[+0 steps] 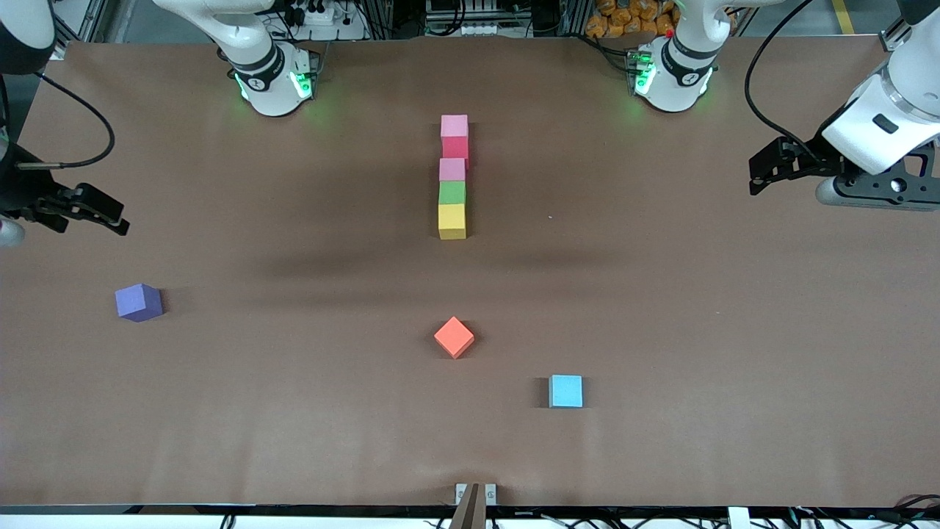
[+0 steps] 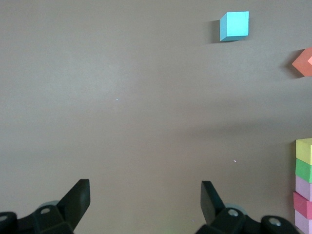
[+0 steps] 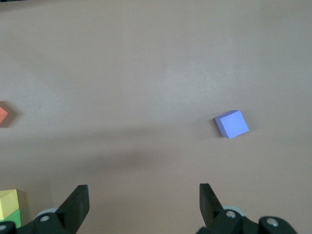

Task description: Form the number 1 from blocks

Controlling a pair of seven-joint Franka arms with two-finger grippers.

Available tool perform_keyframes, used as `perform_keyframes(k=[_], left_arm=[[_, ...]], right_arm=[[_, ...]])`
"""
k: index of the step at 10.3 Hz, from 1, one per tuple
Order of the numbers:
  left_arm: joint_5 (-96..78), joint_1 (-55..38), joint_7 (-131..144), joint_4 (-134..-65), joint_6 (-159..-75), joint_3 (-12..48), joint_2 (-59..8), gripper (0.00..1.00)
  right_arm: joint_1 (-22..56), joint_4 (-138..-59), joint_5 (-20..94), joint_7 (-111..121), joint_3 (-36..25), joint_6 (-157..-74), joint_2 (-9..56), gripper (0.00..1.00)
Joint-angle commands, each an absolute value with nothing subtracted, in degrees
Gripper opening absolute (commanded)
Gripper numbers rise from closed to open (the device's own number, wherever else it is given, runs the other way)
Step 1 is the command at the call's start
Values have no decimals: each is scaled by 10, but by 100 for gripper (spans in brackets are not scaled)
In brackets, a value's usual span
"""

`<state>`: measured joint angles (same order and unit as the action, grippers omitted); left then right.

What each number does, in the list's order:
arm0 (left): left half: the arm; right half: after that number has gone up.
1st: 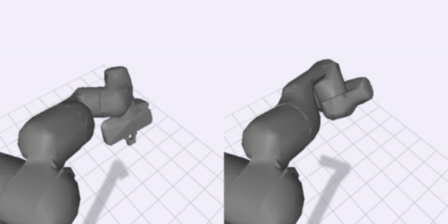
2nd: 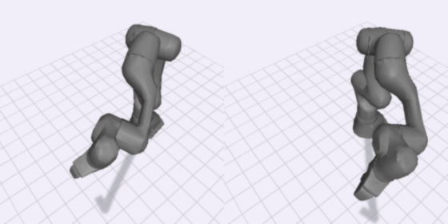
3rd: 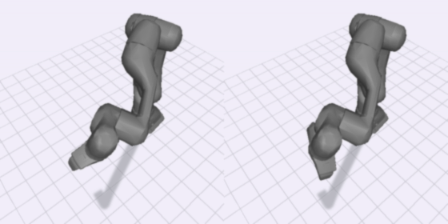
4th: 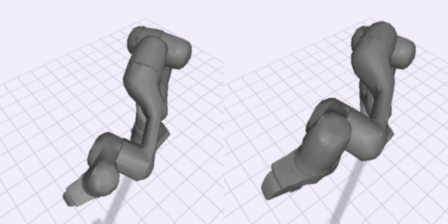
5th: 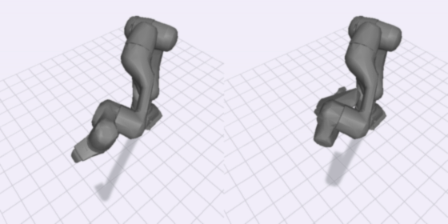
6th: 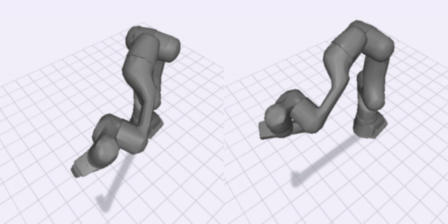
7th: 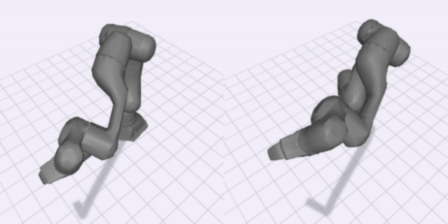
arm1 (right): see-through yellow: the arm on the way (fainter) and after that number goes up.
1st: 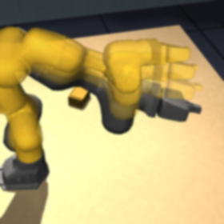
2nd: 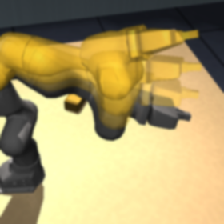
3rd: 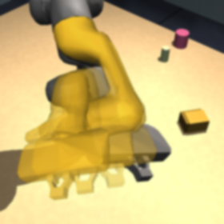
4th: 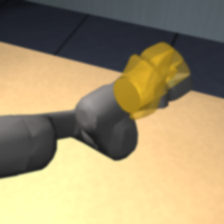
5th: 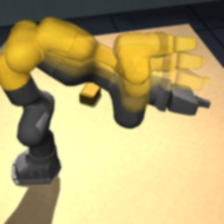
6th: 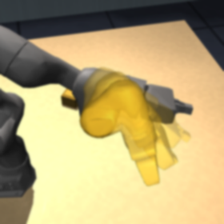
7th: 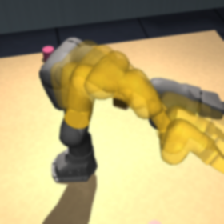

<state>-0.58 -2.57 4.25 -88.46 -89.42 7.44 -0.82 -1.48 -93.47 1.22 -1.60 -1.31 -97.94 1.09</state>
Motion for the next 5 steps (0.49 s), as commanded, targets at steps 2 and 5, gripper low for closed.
perform_keyframes(k=[2,5], left_arm=[[7,-26,35,-873,-891,76,-12,100],[7,-27,37,-873,-891,76,-12,100]], right_arm=[[-14,-857,11,-4,-8,-922,51,100],[-5,-858,11,-4,-8,-918,49,100]])
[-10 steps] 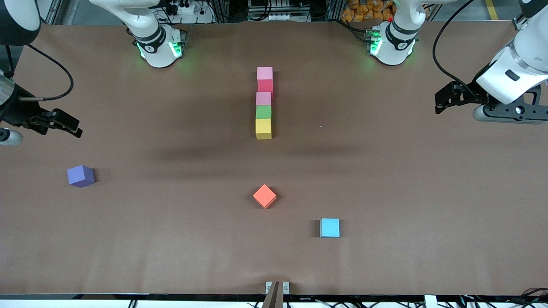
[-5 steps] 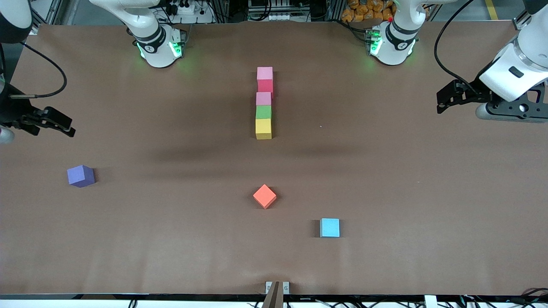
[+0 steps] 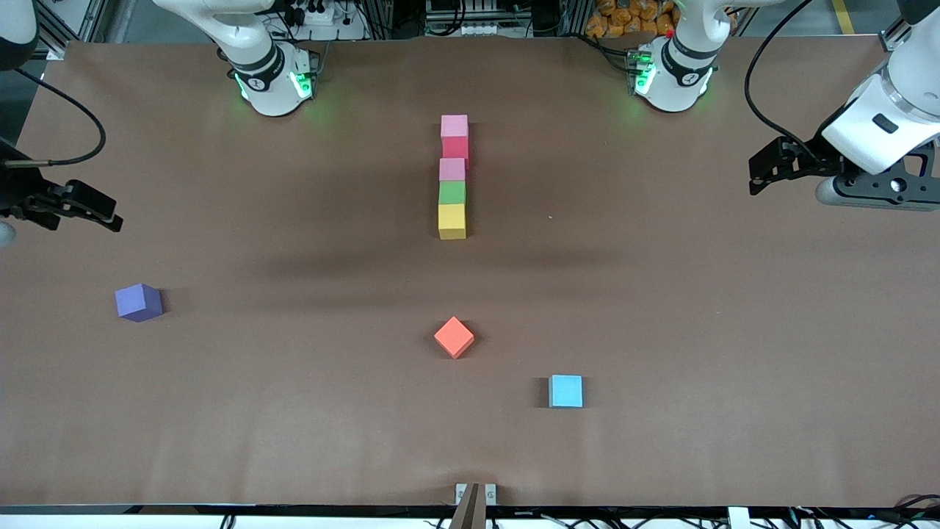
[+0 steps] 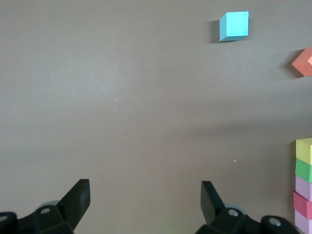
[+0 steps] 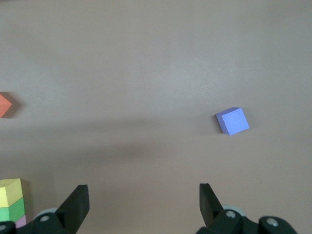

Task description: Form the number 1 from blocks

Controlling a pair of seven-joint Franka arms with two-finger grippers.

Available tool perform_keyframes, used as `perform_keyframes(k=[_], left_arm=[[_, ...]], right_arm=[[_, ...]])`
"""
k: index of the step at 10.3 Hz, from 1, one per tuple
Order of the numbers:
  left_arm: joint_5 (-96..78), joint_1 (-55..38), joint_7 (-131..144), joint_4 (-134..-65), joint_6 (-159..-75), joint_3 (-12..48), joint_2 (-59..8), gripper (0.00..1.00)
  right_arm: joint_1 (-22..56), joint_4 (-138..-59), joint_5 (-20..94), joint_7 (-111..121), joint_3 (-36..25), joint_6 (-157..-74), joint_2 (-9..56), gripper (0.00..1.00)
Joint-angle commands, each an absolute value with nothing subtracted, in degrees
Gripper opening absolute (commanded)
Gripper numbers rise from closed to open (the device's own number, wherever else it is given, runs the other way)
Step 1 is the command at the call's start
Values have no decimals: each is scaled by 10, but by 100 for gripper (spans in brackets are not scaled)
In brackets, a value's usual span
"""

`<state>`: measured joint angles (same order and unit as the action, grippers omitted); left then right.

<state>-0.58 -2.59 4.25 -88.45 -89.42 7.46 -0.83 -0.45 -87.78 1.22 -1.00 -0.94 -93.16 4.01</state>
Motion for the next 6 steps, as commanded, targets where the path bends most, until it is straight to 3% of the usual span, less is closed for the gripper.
perform_keyframes(k=[1,6], left_arm=[[6,-26,36,-873,-891,76,-13,100],[5,-28,37,-873,-891,76,-13,100]], right_arm=[[-4,-858,11,-4,-11,-918,47,100],[-4,-861,11,-4,-13,-919,47,100]])
